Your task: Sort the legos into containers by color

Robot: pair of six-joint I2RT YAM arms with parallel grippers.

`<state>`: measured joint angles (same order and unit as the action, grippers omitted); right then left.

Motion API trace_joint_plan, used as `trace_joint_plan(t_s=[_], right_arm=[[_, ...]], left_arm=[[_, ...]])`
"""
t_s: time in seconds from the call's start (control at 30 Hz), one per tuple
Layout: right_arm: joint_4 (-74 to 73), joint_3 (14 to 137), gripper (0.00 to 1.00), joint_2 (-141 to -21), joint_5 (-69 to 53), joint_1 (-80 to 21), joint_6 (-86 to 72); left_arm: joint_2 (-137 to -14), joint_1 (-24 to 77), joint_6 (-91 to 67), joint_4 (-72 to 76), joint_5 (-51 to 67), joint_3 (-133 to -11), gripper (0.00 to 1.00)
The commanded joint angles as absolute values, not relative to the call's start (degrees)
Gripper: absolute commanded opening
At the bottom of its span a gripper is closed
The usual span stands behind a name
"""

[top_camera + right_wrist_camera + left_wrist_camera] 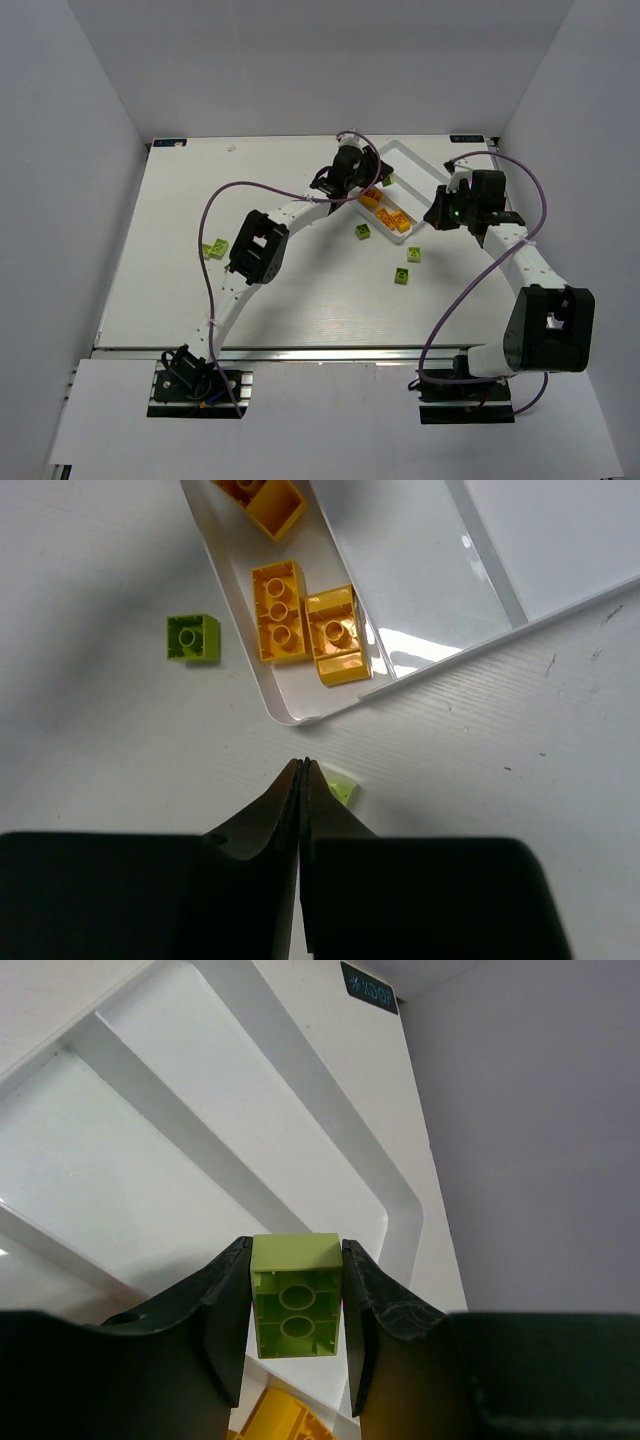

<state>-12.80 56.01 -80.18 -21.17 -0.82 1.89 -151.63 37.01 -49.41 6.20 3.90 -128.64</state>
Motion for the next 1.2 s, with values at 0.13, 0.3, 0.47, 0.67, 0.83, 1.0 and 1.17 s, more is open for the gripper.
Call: trace_joint_plan(t_s=[0.13, 0.3, 0.47, 0.67, 0.83, 1.0, 1.17], right_arm=[[-10.5, 54.5, 0.07, -77.3, -23.9, -0.8, 2.2], [-11.0, 53.4, 0.23, -76.5, -25.0, -0.8, 3.1], [-12.0, 52.5, 0.45, -75.7, -27.3, -0.7, 5.5], [-15.1, 52.7, 0.61, -75.8, -35.9, -0.8, 13.6], [-18.2, 52.3, 0.57, -78.3, -36.2, -0.7, 19.9], [-24.3, 54.1, 0.42, -85.4, -29.5, -0.8, 22.2], [-21.9, 52.9, 0.58, -87.1, -21.6, -3.4, 17.3]], left_arm=[[-153.2, 37.6, -54.7, 8.0, -2.4, -132.8, 0.28], [-155.2, 38.1, -56.5, 8.6, -3.9, -134.0, 0.40], [-156.1, 38.1, -57.7, 8.7, -4.0, -134.4, 0.58], [-154.5, 38.1, -57.2, 10.1, -3.6, -134.4, 0.72], [-151.3, 37.0, -56.1, 11.7, -2.4, -134.0, 0.72], [-141.2, 35.7, -50.1, 8.9, -3.1, -129.1, 0.65], [-124.2, 32.2, -43.1, 5.2, -6.0, -110.7, 0.54]])
